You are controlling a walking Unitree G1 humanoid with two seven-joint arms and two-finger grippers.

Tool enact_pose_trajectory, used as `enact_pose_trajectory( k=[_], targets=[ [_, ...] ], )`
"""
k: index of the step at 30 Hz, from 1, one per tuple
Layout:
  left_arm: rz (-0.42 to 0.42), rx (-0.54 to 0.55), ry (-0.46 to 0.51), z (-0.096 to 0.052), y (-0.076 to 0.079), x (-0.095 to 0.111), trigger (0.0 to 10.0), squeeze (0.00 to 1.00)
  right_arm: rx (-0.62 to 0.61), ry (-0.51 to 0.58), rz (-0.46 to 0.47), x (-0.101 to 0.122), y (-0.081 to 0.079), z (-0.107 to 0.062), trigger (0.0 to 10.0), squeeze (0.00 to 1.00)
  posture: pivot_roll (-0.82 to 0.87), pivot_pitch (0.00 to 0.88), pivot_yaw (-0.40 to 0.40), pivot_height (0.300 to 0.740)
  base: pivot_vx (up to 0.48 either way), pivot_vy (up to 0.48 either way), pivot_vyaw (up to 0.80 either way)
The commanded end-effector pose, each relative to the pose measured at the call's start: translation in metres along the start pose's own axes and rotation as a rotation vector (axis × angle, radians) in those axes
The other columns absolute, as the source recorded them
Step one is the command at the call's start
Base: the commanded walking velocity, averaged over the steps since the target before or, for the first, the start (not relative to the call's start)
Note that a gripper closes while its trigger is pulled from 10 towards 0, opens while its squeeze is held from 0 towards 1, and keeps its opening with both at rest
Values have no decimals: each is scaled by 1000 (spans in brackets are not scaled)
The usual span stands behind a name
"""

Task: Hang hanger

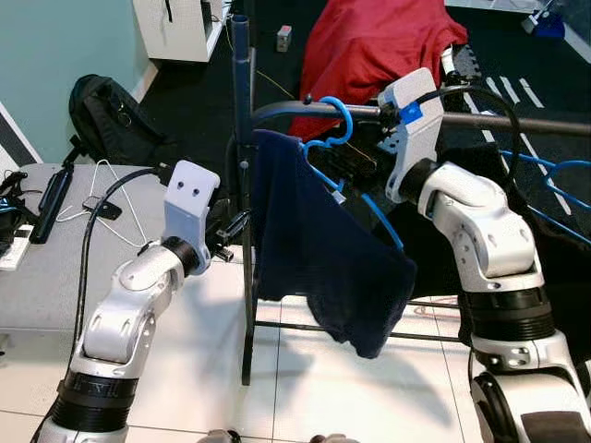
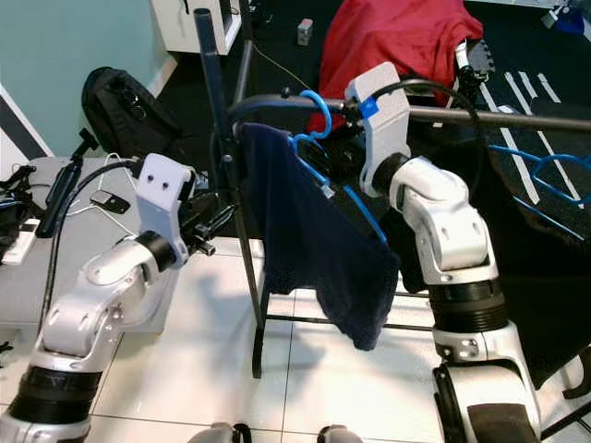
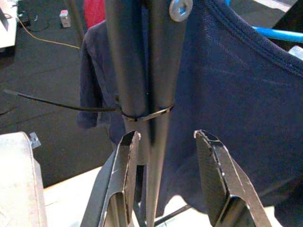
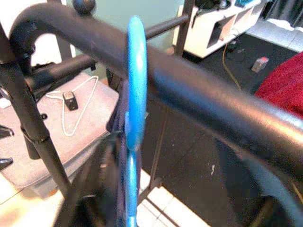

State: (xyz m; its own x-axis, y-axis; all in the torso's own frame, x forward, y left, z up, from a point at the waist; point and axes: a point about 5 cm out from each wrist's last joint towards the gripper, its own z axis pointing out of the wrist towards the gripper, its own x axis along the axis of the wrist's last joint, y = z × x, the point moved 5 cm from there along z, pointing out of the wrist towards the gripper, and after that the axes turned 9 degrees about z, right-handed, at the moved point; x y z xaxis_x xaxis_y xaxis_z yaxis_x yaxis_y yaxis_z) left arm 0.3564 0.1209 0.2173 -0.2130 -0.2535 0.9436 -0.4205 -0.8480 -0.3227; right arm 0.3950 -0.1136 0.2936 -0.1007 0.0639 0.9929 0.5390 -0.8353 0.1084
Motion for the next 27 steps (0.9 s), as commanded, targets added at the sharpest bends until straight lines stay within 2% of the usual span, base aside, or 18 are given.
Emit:
enact_pose_trajectory(
  k=[1,2,3,5,6,8,9,10,12,18,19,21,22,27],
  targets=[
    [12,-27,-6,0,3,1,10000,0,23,-12,7,1,-1,2,2824,0,-48,179,-9,740,0,0,0],
    [12,-27,-6,0,3,1,10000,0,23,-12,7,1,-1,2,2824,0,-48,179,-9,740,0,0,0],
    [11,-29,-8,-1,4,0,10000,0,27,-23,10,-1,-2,2,0,0,-47,179,-9,740,0,0,0],
    [11,-32,-9,-1,4,0,10000,0,32,-39,17,-3,-2,2,0,0,-47,179,-9,740,0,0,0],
    [10,-35,-10,-1,5,0,10000,0,36,-52,21,-6,-3,2,392,0,-47,179,-9,740,0,0,0],
    [10,-36,-11,-1,5,0,10000,0,39,-59,23,-7,-4,3,392,0,-47,179,-9,740,0,0,0],
    [10,-38,-11,0,5,0,10000,0,41,-66,26,-9,-4,3,824,0,-47,179,-9,740,0,0,0],
    [10,-38,-11,0,5,0,10000,0,41,-66,26,-9,-4,3,824,0,-47,179,-9,740,0,0,0],
    [10,-38,-12,-1,6,-1,10000,0,47,-76,26,-12,-7,3,3725,0,-46,183,-10,740,0,0,0],
    [10,-38,-13,-1,6,-1,10000,0,51,-81,26,-14,-8,4,3725,0,-46,183,-10,740,0,0,0],
    [10,-37,-13,-1,6,-1,10000,0,51,-81,28,-15,-7,4,2549,0,-46,184,-10,740,0,0,0],
    [10,-37,-13,-1,6,-1,10000,0,51,-81,28,-15,-7,4,2549,0,-46,184,-10,740,0,0,0],
    [11,-36,-14,-1,5,-1,10000,0,51,-80,32,-16,-7,4,0,0,-46,184,-10,740,0,0,0],
    [16,-33,-12,-1,4,1,10000,0,50,-53,30,-10,-6,3,0,0,-47,196,-18,740,0,0,0]
  ],
)
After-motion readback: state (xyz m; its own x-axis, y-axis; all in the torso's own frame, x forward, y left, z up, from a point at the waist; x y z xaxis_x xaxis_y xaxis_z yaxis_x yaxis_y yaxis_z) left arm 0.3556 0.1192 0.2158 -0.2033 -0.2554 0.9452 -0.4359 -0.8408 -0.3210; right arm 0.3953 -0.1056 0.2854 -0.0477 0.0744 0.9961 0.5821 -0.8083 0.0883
